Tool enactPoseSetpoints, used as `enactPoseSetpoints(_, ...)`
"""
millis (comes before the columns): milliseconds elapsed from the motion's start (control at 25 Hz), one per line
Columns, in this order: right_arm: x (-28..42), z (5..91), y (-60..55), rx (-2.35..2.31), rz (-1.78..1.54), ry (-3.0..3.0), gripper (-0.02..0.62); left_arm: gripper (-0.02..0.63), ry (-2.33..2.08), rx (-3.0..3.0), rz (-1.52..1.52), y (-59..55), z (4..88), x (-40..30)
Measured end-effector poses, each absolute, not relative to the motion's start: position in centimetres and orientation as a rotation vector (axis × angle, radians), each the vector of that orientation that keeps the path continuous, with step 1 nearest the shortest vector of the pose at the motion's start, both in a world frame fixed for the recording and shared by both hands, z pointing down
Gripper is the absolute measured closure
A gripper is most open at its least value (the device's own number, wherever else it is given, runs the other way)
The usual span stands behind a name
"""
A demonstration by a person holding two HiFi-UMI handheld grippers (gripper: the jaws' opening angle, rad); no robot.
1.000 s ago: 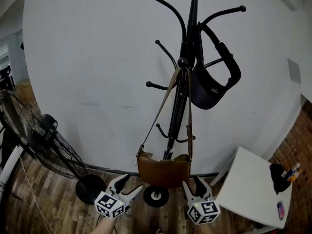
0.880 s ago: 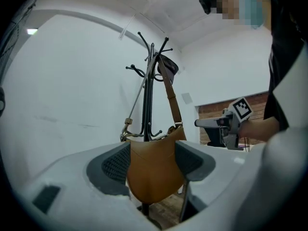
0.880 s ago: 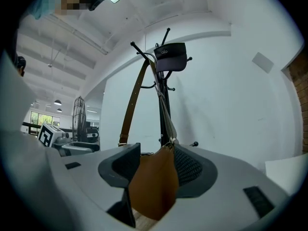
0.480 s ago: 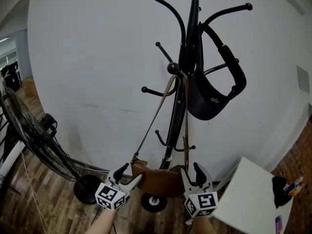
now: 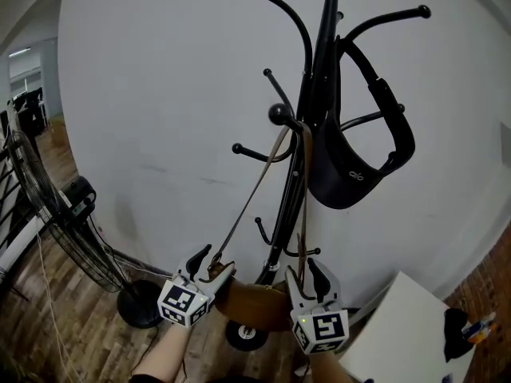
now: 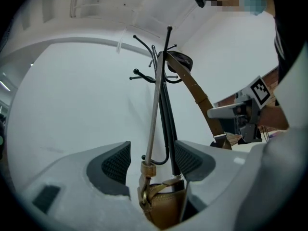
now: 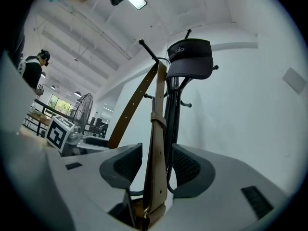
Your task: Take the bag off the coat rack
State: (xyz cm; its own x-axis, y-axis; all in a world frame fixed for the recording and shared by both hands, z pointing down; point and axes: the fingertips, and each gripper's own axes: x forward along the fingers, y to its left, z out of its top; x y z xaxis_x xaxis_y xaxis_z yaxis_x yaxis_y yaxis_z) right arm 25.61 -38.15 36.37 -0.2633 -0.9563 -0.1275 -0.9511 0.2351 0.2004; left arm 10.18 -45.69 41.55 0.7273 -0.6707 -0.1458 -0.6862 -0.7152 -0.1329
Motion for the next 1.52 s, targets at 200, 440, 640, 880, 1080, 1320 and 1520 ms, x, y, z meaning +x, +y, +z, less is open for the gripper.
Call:
enactPoseSetpoints(200, 25.7, 36.3, -38.9, 1.865, -0.374, -2.447, 0.441, 0.377, 1.073, -2.712, 0.116, -46.6, 40.2, 11.4)
enactPoseSetpoints(440, 26.0, 36.1, -39.0, 1.87, -0.387, -2.444, 0.482, 0.488, 1.062, -2.676, 0.061, -46.9, 40.4, 11.8)
enactPoseSetpoints(640, 26.2, 36.2, -39.1, 1.905, -0.364, -2.419, 0.56, 0.587, 1.063, -2.684, 0.043, -46.8, 40.4, 11.6)
enactPoseSetpoints(880, 26.1, 36.1, -38.8, 1.897, -0.36, -2.417, 0.569, 0.594, 1.023, -2.756, 0.035, -45.9, 40.1, 12.0)
enactPoseSetpoints(1080, 25.8, 36.0, -38.4, 1.887, -0.346, -2.425, 0.569, 0.594, 1.025, -2.769, 0.031, -45.4, 40.0, 11.6)
enactPoseSetpoints(1320, 25.4, 35.9, -37.8, 1.88, -0.333, -2.44, 0.569, 0.594, 1.038, -2.768, 0.033, -45.0, 39.4, 11.0)
enactPoseSetpoints(1520, 25.0, 35.7, -37.6, 1.872, -0.332, -2.454, 0.569, 0.594, 1.047, -2.766, 0.036, -44.7, 38.9, 10.4)
